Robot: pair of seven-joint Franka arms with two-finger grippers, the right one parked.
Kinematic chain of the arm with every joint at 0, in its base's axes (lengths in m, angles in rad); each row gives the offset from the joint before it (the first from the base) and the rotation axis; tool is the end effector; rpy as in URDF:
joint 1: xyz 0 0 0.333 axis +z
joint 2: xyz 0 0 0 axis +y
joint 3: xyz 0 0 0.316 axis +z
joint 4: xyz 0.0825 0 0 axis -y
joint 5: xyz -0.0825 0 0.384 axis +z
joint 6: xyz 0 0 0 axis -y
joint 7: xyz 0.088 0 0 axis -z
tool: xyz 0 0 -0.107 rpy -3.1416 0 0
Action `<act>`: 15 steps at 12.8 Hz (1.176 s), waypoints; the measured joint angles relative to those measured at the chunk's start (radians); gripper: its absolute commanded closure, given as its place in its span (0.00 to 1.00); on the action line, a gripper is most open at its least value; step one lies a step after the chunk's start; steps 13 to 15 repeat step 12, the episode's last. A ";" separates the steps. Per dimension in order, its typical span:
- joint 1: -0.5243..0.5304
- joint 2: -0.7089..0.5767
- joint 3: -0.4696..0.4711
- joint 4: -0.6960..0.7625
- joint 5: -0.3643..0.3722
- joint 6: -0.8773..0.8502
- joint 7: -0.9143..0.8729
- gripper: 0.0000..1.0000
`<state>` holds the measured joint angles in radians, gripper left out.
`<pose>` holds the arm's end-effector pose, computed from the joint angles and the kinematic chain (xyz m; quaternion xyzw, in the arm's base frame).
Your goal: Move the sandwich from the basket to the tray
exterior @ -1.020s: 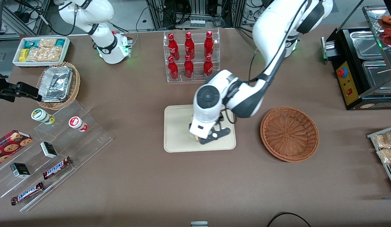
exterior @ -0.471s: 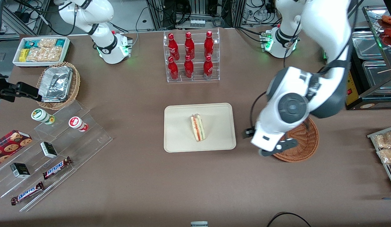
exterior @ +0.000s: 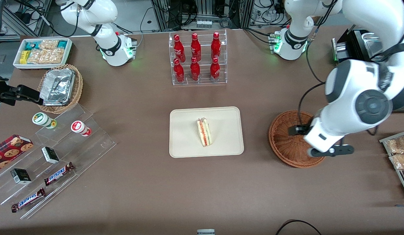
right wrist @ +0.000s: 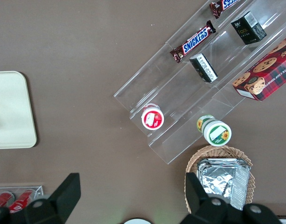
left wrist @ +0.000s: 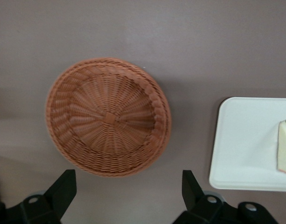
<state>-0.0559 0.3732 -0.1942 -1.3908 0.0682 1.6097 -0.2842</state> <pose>0.6402 -0.1361 0.4887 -0.9971 -0.0171 0.0715 0.0178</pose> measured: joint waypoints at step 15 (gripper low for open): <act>0.058 -0.345 0.142 -0.171 -0.078 -0.175 0.406 0.00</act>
